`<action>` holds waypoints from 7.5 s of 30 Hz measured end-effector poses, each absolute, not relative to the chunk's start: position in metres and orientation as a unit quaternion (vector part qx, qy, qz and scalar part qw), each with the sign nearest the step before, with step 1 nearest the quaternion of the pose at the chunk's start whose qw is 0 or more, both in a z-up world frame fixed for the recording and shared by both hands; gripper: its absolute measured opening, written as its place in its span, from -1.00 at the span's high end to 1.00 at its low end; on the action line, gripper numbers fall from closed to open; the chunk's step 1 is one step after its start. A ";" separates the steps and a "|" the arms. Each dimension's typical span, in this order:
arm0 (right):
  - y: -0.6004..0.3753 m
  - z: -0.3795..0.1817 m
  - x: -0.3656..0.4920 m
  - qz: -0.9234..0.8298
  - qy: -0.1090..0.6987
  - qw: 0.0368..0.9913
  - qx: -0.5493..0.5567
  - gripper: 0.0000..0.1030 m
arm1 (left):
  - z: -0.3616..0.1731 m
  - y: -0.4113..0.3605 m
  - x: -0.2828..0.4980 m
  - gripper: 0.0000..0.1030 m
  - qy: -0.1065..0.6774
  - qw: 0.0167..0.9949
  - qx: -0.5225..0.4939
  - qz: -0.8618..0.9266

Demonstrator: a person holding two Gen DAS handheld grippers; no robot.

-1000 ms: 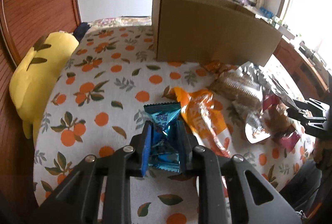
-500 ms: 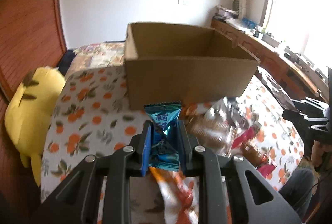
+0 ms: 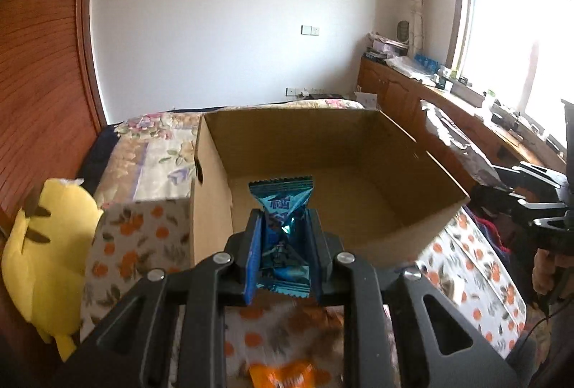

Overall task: Organize snacks
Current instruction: 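Carry both snacks over the cardboard box and open both grippers to drop them, then move both tools back from the box toward the snack pile, then grasp the orange chicken-feet pack with the left gripper while the right grasps the pink sausage, then lift both held snacks and carry them over the cardboard box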

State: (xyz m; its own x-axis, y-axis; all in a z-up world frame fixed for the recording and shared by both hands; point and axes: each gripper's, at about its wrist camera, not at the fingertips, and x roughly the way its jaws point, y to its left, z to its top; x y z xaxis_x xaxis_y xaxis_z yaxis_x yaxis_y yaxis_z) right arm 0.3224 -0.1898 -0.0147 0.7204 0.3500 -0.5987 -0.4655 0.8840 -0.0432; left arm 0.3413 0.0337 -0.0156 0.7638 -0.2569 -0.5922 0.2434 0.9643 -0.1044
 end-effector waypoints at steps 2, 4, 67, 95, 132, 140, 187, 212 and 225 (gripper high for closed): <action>-0.186 -0.014 0.340 0.223 0.301 0.922 -0.095 0.01 | -0.015 0.036 0.358 0.60 0.317 0.939 -0.011 -0.131; -0.180 -0.015 0.358 0.225 0.301 0.921 -0.098 0.01 | -0.015 0.036 0.366 0.60 0.315 0.940 -0.008 -0.129; -0.156 -0.091 0.224 0.186 0.408 0.893 -0.044 -0.29 | -0.078 0.038 0.225 0.08 0.375 0.916 0.006 -0.142; -0.145 -0.163 0.222 0.172 0.425 0.885 -0.084 -0.32 | -0.144 0.024 0.221 -0.17 0.443 0.887 0.018 -0.128; -0.143 -0.166 0.217 0.174 0.409 0.891 -0.091 -0.33 | -0.150 0.038 0.217 -0.30 0.460 0.884 -0.019 -0.076; -0.143 -0.166 0.216 0.173 0.409 0.891 -0.091 -0.33 | -0.153 0.034 0.218 -0.30 0.465 0.880 -0.036 -0.091; -0.142 -0.164 0.214 0.172 0.404 0.894 -0.094 -0.05 | -0.130 0.021 0.194 0.17 0.439 0.892 0.007 -0.110; -0.171 -0.103 0.208 0.190 0.374 0.907 -0.045 0.25 | -0.075 0.008 0.199 0.17 0.384 0.914 -0.002 -0.129; -0.170 -0.081 0.225 0.209 0.356 0.909 -0.049 0.25 | -0.046 0.013 0.228 0.16 0.352 0.926 -0.012 -0.137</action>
